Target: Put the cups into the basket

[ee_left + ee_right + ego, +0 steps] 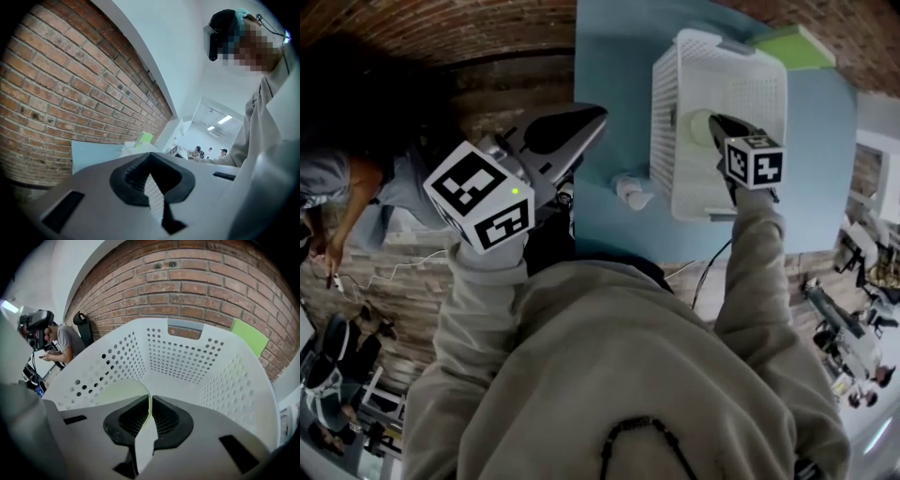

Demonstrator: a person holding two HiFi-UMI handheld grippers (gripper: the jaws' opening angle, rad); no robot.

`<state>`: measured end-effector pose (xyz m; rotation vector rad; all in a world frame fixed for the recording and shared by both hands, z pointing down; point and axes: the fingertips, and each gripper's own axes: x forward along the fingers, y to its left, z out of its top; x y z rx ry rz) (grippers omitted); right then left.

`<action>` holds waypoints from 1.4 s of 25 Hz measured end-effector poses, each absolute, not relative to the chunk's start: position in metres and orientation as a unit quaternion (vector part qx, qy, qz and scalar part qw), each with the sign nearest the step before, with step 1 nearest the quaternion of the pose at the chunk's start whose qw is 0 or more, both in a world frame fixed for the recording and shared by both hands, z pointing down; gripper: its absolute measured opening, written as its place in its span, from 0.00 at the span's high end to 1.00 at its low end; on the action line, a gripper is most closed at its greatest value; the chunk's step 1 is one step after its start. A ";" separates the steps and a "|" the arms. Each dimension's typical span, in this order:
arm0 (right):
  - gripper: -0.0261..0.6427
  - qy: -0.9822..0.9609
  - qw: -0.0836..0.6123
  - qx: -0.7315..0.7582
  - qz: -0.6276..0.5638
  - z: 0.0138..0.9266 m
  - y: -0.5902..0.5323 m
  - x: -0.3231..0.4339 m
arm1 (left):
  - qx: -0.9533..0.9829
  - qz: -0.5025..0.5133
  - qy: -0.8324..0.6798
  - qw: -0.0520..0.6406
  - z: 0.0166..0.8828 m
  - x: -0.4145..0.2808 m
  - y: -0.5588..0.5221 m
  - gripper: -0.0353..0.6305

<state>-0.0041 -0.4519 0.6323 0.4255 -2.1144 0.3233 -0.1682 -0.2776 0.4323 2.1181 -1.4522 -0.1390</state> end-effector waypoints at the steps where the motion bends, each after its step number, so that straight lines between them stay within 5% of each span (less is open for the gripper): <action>1: 0.91 -0.859 0.465 0.171 0.133 0.638 -0.453 -0.006 | 0.787 -0.053 -0.545 0.283 0.435 -0.170 -0.275 0.95; 25: 0.89 -0.855 0.454 0.175 0.181 0.684 -0.455 -0.018 | 0.782 -0.046 -0.542 0.304 0.458 -0.152 -0.286 0.95; 28: 0.71 -0.855 0.452 0.178 0.182 0.685 -0.457 -0.018 | 0.781 -0.044 -0.543 0.306 0.460 -0.155 -0.284 0.95; 35: 0.65 -0.851 0.459 0.175 0.186 0.689 -0.453 -0.019 | 0.774 -0.042 -0.552 0.309 0.462 -0.164 -0.277 0.95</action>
